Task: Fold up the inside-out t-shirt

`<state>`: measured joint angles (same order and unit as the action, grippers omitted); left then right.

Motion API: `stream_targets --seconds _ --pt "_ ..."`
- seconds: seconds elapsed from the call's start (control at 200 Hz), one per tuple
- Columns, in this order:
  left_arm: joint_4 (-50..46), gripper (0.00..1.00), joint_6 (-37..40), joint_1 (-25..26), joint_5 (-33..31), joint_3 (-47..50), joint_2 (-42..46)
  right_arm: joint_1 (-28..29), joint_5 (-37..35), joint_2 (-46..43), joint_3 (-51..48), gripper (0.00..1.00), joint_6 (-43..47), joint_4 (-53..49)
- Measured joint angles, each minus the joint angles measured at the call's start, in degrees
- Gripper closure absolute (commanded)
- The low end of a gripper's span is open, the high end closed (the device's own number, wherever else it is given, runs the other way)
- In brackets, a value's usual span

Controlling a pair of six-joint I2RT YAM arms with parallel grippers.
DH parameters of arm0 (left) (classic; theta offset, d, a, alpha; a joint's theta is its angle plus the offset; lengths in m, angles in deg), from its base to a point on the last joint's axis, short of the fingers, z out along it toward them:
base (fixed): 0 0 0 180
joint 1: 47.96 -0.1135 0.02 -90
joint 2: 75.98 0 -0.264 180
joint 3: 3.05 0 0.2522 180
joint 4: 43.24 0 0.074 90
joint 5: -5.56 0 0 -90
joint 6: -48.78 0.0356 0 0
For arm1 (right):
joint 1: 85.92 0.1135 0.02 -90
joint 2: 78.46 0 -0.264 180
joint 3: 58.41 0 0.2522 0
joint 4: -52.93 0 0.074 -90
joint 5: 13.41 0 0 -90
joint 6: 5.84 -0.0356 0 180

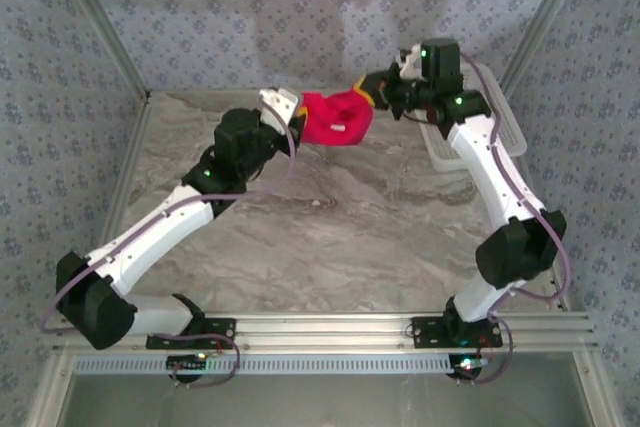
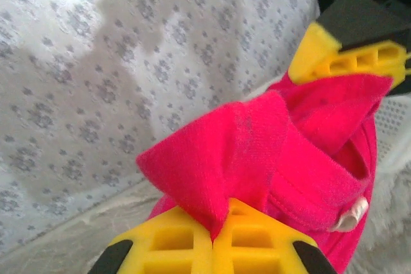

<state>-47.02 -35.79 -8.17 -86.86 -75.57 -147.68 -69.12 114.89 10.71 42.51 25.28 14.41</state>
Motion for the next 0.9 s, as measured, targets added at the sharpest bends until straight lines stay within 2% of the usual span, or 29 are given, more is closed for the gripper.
stream_targets --seconds 0.17,0.27,0.33,0.425,0.525,0.745,0.904 --pt "1.05 1.00 -3.41 7.04 -1.92 20.33 7.63 5.09 -0.74 -7.04 -26.43 1.00 -2.01 3.93" --pt "-1.01 1.00 -7.78 12.76 -4.42 28.20 13.88 8.15 -1.97 -10.05 -34.91 1.00 -3.85 3.80" --pt "-1.22 1.00 -10.27 14.53 -5.53 30.27 16.87 8.85 -2.56 -12.55 -37.05 1.00 -4.79 3.19" --pt "-0.72 1.00 -13.22 14.97 -7.50 30.73 17.86 8.07 -4.00 -14.56 -36.41 1.00 -4.96 3.10" --pt "-0.94 1.00 -15.13 13.42 -8.37 29.40 14.03 6.23 -4.55 -12.09 -33.20 1.00 -4.63 3.10" --pt "-0.76 1.00 -19.54 1.25 -5.25 26.80 4.44 4.72 -4.17 7.28 -19.43 1.00 -3.17 3.98" --pt "0.17 1.00 -21.66 -3.26 -2.67 24.87 -3.32 5.05 -3.69 20.79 -9.29 1.00 -2.95 4.00"
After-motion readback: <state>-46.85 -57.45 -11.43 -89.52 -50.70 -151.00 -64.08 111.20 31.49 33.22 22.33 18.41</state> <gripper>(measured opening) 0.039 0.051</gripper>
